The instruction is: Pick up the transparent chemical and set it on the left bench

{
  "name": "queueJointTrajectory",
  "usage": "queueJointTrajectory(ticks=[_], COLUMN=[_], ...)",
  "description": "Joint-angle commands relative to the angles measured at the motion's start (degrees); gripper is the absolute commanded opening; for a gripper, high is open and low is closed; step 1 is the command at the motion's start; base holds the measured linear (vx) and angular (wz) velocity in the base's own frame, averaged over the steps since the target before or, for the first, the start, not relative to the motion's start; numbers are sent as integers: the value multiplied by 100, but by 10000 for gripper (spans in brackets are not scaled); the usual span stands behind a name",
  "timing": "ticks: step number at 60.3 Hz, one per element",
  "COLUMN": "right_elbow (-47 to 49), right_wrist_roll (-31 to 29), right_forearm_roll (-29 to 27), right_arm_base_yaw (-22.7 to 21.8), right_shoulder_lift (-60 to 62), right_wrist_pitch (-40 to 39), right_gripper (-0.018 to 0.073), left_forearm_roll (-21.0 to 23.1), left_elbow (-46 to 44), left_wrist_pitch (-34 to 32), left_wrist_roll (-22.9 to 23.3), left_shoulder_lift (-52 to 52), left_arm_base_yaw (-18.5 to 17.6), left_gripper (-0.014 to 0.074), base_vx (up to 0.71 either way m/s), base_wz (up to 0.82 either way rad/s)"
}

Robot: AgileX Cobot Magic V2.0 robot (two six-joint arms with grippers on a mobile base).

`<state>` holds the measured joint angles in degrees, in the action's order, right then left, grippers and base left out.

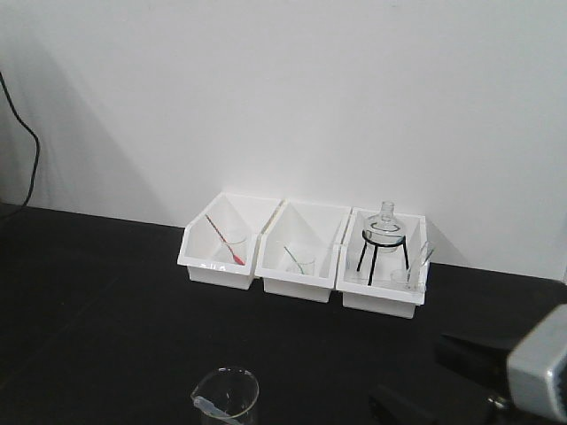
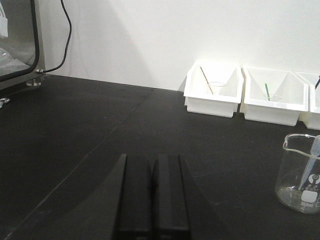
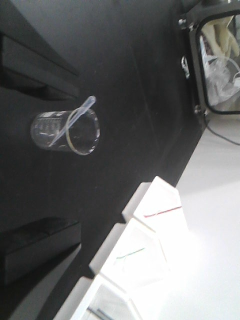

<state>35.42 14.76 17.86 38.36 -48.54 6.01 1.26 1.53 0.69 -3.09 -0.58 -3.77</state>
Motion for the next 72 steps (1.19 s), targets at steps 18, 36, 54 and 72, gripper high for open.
queueJointTrajectory(ticks=[18, 36, 54, 72], right_elbow=[-285, -293, -293, -1606], right_wrist_roll=[-25, -25, -29, -29], right_forearm_roll=[5, 487, 961, -40], right_arm_base_yaw=[-23, -278, -2198, -3347], right_shoulder_lift=[664, 980, 3105, 4529], right_wrist_pitch=[70, 475, 1327, 1213], right_gripper=[552, 498, 104, -8], left_forearm_roll=[4, 4, 4, 4], left_elbow=[93, 93, 93, 93], left_wrist_pitch=[-449, -449, -449, -449], left_wrist_roll=[45, 45, 45, 45], left_shoulder_lift=[-110, -110, -110, -110], left_arm_base_yaw=[-10, -10, -10, -10], left_gripper=[-3, -3, -3, -3], base_vx=[0, 0, 0, 0], base_wz=[0, 0, 0, 0])
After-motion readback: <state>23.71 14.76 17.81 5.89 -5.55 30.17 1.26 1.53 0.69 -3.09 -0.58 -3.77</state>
